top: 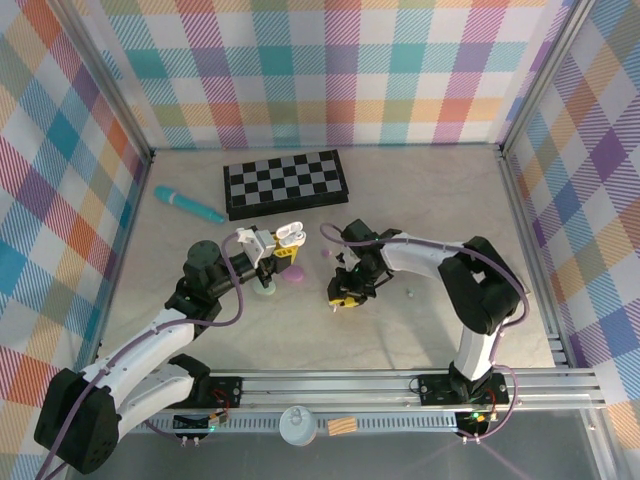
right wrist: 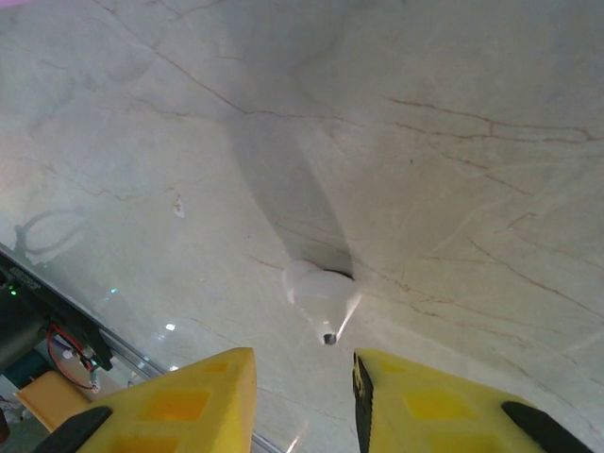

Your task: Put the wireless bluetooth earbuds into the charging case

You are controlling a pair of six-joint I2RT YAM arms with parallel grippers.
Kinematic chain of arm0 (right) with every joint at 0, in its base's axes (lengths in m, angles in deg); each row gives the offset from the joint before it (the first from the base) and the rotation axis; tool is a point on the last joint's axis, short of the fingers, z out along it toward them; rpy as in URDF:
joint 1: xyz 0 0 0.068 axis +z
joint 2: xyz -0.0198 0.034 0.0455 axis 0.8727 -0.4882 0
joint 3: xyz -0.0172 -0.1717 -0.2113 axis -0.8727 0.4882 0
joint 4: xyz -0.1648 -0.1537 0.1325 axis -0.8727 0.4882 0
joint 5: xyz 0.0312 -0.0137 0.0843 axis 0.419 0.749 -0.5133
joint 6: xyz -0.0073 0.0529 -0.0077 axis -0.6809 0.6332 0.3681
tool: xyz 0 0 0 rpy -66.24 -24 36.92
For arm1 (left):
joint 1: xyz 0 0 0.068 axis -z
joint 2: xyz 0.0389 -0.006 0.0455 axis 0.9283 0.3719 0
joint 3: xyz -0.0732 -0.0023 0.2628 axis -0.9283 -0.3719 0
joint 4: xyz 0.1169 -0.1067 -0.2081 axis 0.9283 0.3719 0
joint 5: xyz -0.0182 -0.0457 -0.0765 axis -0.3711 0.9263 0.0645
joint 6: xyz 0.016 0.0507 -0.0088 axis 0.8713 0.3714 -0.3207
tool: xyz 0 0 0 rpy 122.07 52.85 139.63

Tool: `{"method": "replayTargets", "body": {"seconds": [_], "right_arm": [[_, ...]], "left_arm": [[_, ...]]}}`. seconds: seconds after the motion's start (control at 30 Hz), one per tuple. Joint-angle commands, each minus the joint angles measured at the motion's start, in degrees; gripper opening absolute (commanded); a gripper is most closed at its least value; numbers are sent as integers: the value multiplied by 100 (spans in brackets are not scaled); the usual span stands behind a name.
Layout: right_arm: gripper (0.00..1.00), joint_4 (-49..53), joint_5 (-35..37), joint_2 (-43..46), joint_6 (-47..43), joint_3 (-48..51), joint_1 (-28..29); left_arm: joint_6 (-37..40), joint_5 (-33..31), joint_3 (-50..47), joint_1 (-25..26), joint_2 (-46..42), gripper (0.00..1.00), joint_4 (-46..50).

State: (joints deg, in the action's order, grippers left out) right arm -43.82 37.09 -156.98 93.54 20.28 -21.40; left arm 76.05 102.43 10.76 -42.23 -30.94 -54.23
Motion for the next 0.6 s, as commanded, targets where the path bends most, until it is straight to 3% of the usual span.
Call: {"method": "replayTargets", "body": {"seconds": [0.0, 0.57], "right_arm": [[30, 126, -50, -154, 107, -106, 21], [13, 364, 660, -123, 6, -25, -34]], "left_arm": [[112, 81, -25, -49, -39, 1, -14], [97, 125, -20, -45, -4, 1, -51]]}}
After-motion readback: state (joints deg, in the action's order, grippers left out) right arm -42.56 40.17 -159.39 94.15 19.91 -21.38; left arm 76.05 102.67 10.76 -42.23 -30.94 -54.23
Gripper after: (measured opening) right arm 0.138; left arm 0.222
